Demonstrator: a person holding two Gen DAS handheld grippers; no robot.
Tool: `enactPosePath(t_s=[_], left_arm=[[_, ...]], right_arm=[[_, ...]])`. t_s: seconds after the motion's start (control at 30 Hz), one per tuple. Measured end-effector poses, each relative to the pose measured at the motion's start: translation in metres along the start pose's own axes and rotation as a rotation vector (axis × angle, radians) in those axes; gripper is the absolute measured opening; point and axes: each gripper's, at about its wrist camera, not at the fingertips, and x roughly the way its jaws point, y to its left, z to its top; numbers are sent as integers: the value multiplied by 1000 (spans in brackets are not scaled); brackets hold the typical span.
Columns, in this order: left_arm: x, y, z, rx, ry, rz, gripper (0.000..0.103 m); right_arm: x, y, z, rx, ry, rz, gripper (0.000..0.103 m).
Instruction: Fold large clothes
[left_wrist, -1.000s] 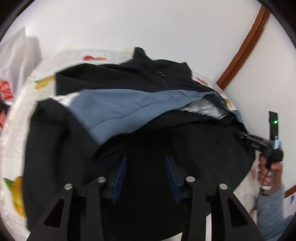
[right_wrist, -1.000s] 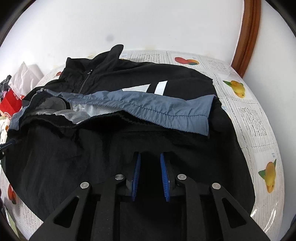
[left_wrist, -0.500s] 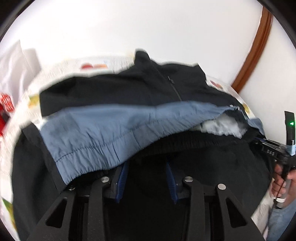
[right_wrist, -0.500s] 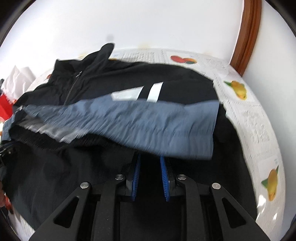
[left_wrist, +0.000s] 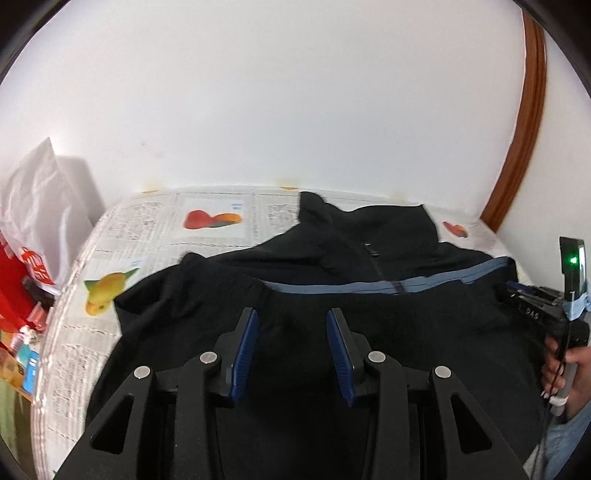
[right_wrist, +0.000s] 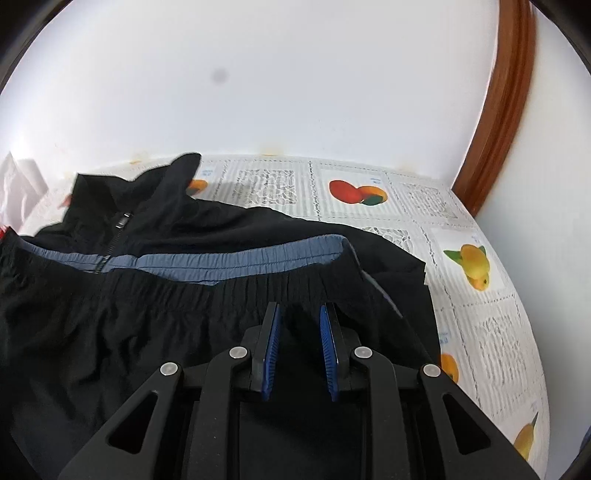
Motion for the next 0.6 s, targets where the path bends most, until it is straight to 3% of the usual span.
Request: enactPosePath(t_s=[0.17,0.33,0.6], left_arm=[[24,29,-8,-44,77,77,37],[47,45,-13,-79,130,67,37],[70,39,-7,-76,137,65,37]], right_arm=[[18,-6,-1,-3,24,-2,22],[32,-13,1,6,35,23,22],[52,-26,5,27,44,72,22]])
